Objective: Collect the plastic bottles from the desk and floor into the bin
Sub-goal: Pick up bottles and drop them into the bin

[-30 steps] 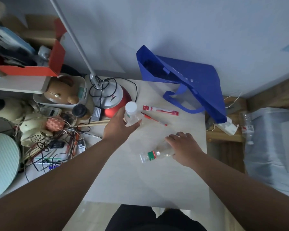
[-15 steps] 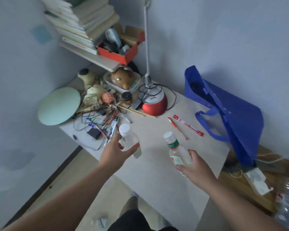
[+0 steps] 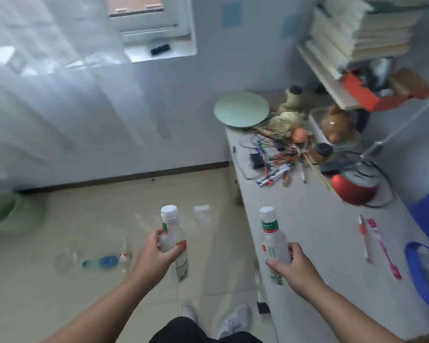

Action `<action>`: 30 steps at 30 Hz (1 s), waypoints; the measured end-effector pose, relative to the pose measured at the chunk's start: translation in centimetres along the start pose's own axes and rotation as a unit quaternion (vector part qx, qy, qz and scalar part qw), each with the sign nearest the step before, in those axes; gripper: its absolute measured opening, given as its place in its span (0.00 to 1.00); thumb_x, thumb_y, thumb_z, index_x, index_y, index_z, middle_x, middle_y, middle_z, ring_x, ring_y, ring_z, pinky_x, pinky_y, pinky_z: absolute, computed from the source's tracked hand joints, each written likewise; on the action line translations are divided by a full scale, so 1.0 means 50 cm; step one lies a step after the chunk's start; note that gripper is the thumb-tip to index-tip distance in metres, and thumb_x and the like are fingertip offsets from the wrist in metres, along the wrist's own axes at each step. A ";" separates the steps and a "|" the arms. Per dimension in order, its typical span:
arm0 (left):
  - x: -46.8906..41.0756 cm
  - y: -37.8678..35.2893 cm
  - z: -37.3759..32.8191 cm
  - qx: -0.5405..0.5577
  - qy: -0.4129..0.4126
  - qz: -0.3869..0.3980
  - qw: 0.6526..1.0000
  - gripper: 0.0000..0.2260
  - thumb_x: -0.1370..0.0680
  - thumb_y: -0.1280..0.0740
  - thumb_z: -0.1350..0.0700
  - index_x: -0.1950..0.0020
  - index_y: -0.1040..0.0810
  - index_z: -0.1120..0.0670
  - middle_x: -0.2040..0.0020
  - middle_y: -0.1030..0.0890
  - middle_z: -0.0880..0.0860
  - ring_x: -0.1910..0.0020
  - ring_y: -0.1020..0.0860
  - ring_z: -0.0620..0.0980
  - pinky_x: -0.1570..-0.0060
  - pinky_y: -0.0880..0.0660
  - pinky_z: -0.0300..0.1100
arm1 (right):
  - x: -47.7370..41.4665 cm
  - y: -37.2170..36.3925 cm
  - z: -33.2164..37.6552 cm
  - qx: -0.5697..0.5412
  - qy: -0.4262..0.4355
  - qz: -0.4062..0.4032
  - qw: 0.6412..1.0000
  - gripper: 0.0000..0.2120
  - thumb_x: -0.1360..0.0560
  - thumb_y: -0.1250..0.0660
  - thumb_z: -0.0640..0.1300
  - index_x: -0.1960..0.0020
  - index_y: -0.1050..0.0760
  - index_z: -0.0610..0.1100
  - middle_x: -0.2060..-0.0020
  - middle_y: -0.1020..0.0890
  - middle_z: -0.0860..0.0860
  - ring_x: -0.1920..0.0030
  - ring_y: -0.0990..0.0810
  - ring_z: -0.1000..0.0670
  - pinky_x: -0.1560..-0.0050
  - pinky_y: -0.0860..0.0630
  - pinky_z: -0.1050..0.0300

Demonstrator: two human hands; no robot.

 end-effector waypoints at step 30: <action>0.556 0.461 0.746 0.371 0.336 -0.345 0.794 0.16 0.25 0.26 0.44 0.39 0.23 0.40 0.49 0.15 0.45 0.56 0.13 0.44 0.55 0.19 0.44 | -0.001 -0.856 0.413 0.496 0.097 0.360 0.784 0.29 0.34 0.21 0.60 0.41 0.27 0.49 0.53 0.17 0.55 0.56 0.15 0.55 0.63 0.22 0.61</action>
Point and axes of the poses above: each hand's wrist, its own x-axis away from the middle knuckle, its own y-axis out of the back of the hand, z = x × y, the point moved 9 cm from there along -x, towards the middle knuckle
